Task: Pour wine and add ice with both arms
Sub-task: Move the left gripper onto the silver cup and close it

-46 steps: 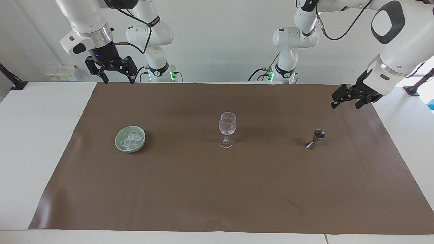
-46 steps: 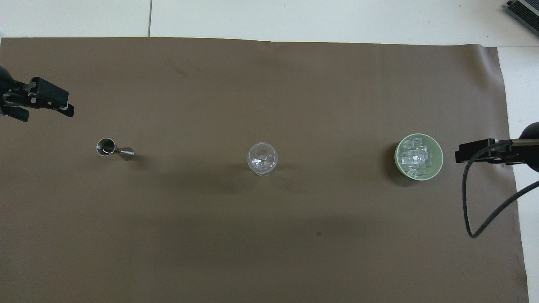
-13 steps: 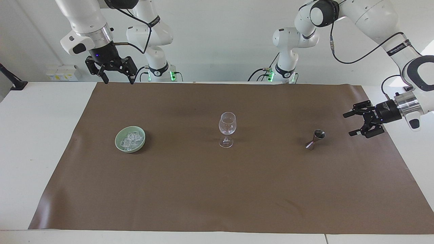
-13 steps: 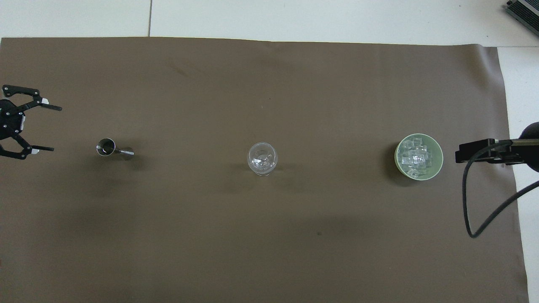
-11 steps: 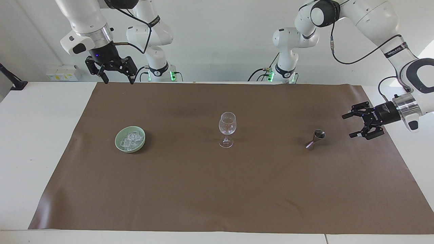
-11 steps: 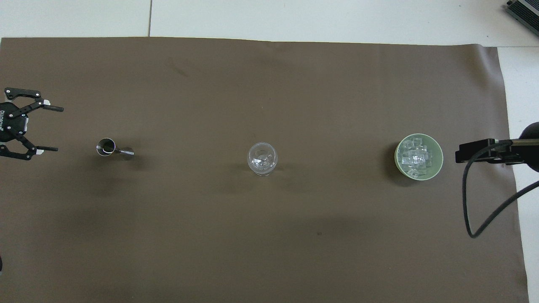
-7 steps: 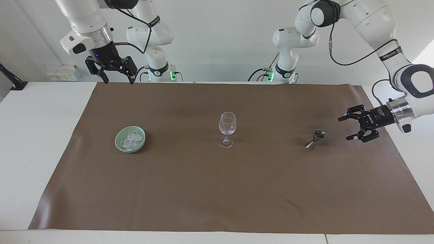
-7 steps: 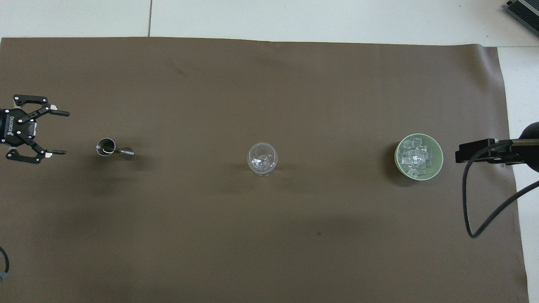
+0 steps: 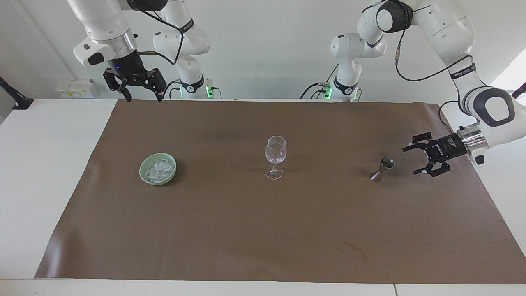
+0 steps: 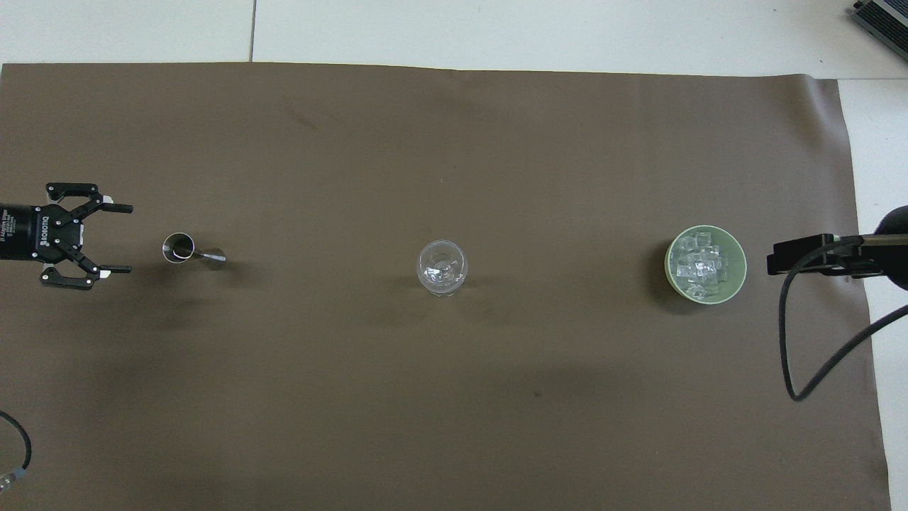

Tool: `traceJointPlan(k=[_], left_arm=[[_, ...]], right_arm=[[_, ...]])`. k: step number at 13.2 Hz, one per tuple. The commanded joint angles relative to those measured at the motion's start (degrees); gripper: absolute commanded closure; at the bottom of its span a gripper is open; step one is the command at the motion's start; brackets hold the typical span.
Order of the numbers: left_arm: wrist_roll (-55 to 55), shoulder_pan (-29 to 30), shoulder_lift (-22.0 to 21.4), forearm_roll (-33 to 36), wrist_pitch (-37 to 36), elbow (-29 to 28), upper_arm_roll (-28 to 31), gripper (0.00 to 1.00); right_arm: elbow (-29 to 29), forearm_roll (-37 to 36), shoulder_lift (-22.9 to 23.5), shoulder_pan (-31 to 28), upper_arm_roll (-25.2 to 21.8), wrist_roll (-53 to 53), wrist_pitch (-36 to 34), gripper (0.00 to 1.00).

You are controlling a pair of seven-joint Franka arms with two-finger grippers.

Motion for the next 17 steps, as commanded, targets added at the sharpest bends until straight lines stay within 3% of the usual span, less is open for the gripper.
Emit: traceJointPlan(k=[1,8,14,17], left_arm=[[0.07,-0.94,-1.54,-2.19,4.34,-4.99,-0.02,0.0],[7.0,-1.29,-3.91,-5.71,10.67,-14.31,-0.37,0.0],[12.72,-2.53,-6.9,-15.02,17.53,-23.98,-0.81,0.0],[13.08,-2.88,-7.25,-17.41,18.24,-25.05,-0.9,0.0]], right_arm=[[-1.19,-0.28,-1.32,-0.08,0.06,-0.78,-0.61,0.0],[-1.19,-0.28,-1.32,-0.08,0.06,-0.78,-0.61,0.0],[-1.19,-0.28,-1.32,-0.08,0.06,-0.78,-0.61,0.0],[-1.19,-0.28,-1.32,-0.08,0.06,-0.78,-0.61,0.0]])
